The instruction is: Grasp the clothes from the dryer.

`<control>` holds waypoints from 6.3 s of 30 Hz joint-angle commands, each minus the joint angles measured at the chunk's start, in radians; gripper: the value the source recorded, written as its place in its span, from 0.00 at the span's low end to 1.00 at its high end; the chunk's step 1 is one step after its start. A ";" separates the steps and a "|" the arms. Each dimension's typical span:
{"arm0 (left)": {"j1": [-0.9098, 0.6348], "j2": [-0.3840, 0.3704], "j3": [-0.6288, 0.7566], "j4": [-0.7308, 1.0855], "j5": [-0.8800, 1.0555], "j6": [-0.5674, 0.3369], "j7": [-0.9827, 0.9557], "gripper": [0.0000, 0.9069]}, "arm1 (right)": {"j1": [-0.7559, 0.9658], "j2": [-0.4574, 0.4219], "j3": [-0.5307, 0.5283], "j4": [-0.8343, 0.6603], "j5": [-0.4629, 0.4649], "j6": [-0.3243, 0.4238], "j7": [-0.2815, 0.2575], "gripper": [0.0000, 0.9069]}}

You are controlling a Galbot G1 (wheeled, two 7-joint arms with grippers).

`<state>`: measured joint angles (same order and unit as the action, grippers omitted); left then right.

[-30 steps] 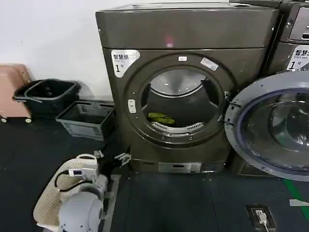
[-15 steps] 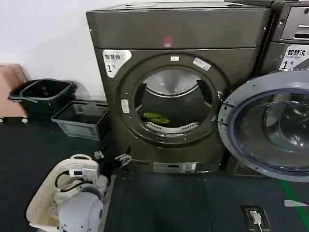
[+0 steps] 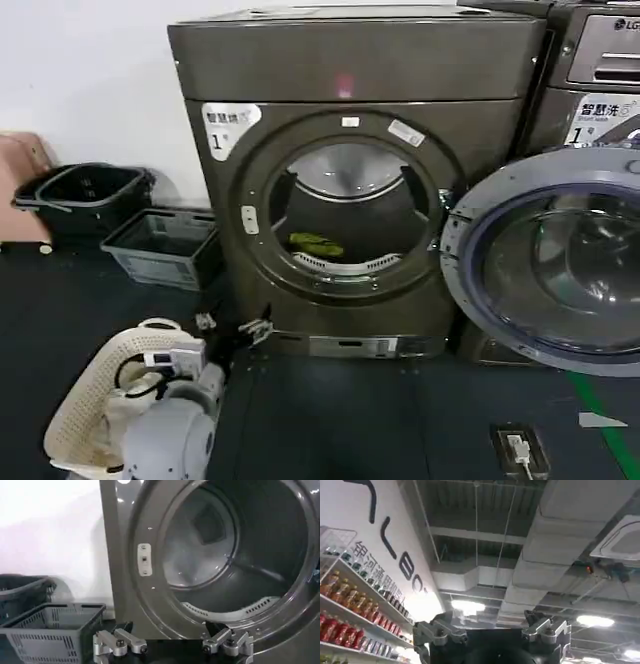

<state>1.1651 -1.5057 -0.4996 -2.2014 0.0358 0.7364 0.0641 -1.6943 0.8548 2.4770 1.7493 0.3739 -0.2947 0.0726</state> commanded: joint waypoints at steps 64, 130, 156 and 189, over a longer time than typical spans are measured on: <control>-0.006 0.003 0.001 0.015 0.002 0.049 0.004 1.00 | 0.022 0.014 -0.020 -0.020 -0.006 0.023 0.000 1.00; 0.000 0.004 0.000 0.019 0.023 0.049 0.008 1.00 | 0.030 0.036 -0.027 0.000 0.044 0.044 -0.008 1.00; 0.003 0.003 -0.002 0.015 0.034 0.049 0.008 1.00 | 0.037 0.039 -0.039 0.007 0.043 0.043 -0.012 1.00; 0.000 0.002 -0.004 0.019 0.035 0.049 0.008 1.00 | 0.017 0.045 -0.018 0.009 0.053 0.040 -0.011 1.00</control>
<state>1.1638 -1.5035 -0.5039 -2.1824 0.0704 0.7364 0.0719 -1.6791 0.8989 2.4583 1.7554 0.4265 -0.2538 0.0613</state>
